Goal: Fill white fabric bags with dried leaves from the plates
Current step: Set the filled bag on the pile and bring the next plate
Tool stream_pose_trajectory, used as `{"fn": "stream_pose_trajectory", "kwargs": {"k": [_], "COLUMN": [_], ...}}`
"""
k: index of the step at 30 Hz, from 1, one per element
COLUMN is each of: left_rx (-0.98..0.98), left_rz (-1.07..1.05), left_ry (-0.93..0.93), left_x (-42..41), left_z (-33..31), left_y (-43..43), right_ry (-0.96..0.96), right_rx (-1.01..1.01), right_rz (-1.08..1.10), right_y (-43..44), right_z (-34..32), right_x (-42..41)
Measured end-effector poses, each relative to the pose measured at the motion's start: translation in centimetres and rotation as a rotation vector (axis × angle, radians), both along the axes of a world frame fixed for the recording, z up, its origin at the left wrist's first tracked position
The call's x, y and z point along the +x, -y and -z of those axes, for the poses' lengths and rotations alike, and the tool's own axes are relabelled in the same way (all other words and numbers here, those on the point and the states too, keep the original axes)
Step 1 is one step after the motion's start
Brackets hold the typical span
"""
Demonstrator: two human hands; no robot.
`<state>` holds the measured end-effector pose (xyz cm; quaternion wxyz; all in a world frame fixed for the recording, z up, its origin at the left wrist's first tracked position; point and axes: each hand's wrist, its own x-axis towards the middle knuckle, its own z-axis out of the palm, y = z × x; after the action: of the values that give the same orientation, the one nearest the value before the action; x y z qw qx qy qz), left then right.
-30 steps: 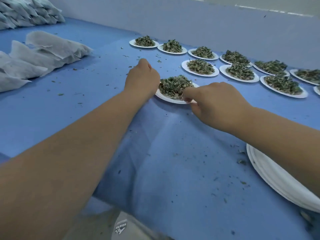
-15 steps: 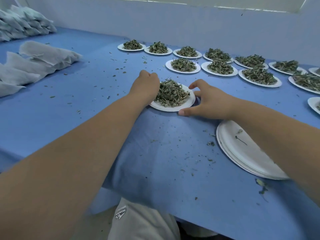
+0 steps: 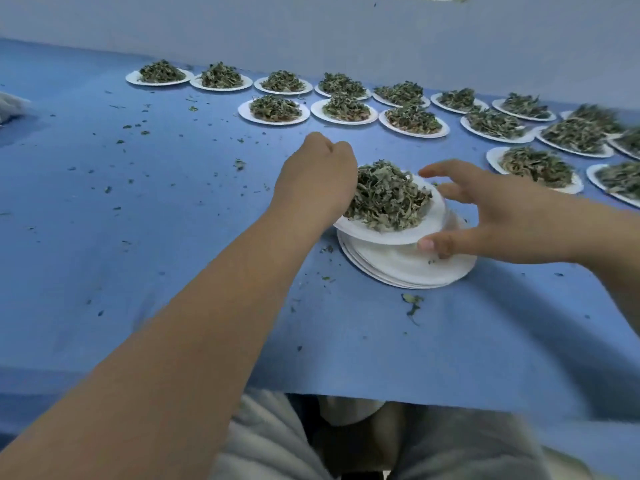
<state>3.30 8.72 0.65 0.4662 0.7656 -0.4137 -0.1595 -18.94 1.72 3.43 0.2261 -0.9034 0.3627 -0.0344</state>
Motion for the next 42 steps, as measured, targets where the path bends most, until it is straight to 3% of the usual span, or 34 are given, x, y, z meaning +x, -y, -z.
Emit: {"fn": "stream_pose_trajectory", "kwargs": {"k": [10,16,18,25,29,32,39,42], "left_rx": [0.126,-0.219,-0.263,-0.093,-0.077,-0.034,-0.063,-0.039], "left_rz": [0.132,0.142,0.232,0.551,0.723,0.796,0.826,0.824], "left_ry": [0.218,0.41,0.411,0.404,0.38,0.4,0.204,0.157], "left_x": [-4.5,-8.5,-12.1,-24.6,-30.8,-32.9,-31.9,-32.0], "left_z": [0.7,-1.2,-1.5,0.2,0.7,2.4,4.2,4.3], "left_y": [-1.5,-0.6,1.1,8.0,10.6,11.3,13.0,13.6], "right_ry": [-0.059,0.074,0.11,0.102,-0.006,-0.22,-0.593,-0.732], "right_rx": [0.0,0.079,0.085,-0.068,-0.226,-0.257,-0.369,-0.451], "right_rz": [0.058,0.119,0.191,0.547,0.854,1.006,1.093,1.036], "right_y": [-1.8,-0.5,0.3,3.9,7.0,9.8,15.1,16.8], "right_z": [1.6,1.3,1.3,3.1,5.3,6.4,6.5,6.1], "right_x": [-4.1,-5.9,-7.6,-17.1,-24.8,-30.0,-33.3,-33.2]}}
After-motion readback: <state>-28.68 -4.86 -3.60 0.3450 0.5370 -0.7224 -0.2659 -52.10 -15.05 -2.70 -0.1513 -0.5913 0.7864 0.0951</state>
